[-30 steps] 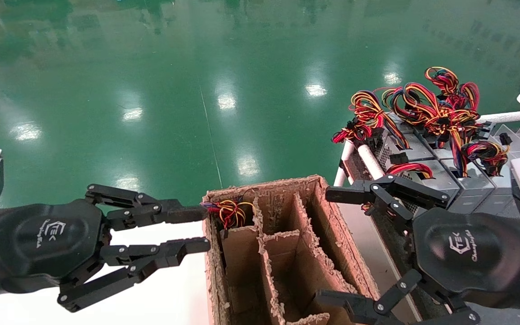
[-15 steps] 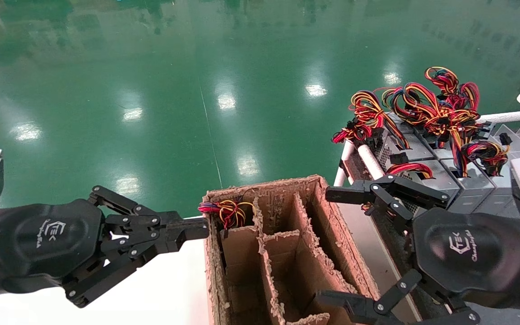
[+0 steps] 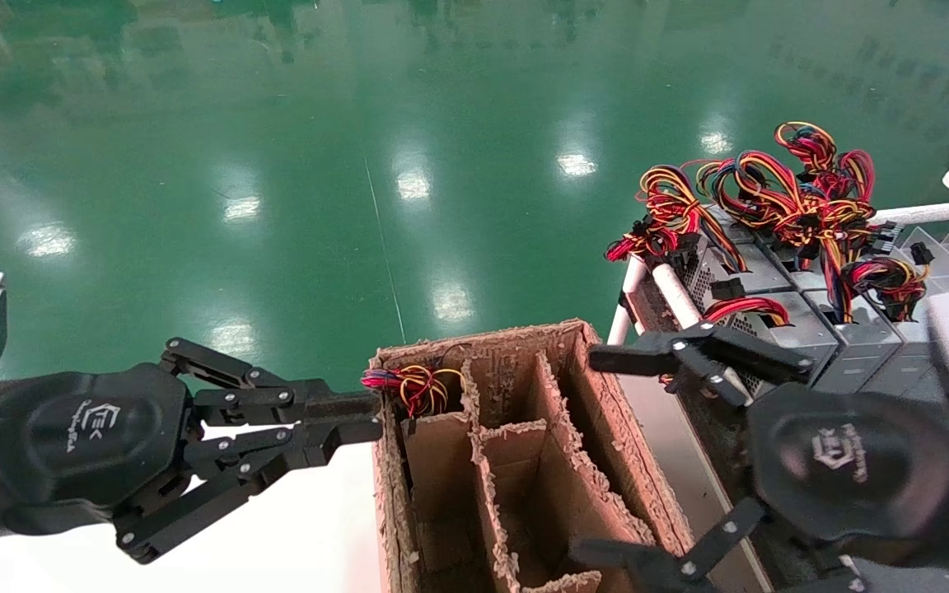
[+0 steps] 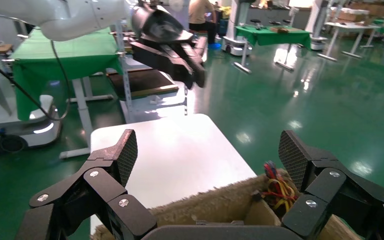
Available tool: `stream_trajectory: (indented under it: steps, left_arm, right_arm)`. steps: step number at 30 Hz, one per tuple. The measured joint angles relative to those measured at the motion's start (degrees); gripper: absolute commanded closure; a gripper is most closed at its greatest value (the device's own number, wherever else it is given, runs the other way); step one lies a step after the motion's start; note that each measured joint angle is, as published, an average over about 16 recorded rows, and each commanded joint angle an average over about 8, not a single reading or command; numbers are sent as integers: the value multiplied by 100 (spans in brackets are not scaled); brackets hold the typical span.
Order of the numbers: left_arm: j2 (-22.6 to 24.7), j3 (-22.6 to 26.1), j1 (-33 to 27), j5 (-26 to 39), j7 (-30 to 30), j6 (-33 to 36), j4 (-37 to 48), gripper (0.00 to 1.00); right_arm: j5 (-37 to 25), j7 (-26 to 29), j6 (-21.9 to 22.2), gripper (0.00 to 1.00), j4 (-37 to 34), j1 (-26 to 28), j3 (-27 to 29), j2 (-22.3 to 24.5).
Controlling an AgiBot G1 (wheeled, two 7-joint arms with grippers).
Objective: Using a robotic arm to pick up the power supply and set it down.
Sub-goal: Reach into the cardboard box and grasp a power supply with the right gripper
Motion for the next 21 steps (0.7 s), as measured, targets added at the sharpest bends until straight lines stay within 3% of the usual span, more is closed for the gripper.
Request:
stream_trajectory:
  steps: [7, 21]
  left_arm:
    - [0, 0, 0, 0, 0, -1, 1, 0]
    - [-1, 0, 1, 0, 1, -4, 3, 0]
  right_arm:
    - [-151, 9, 128, 0, -101, 19, -67, -62]
    - [-481, 52, 597, 0, -542, 215, -293, -626]
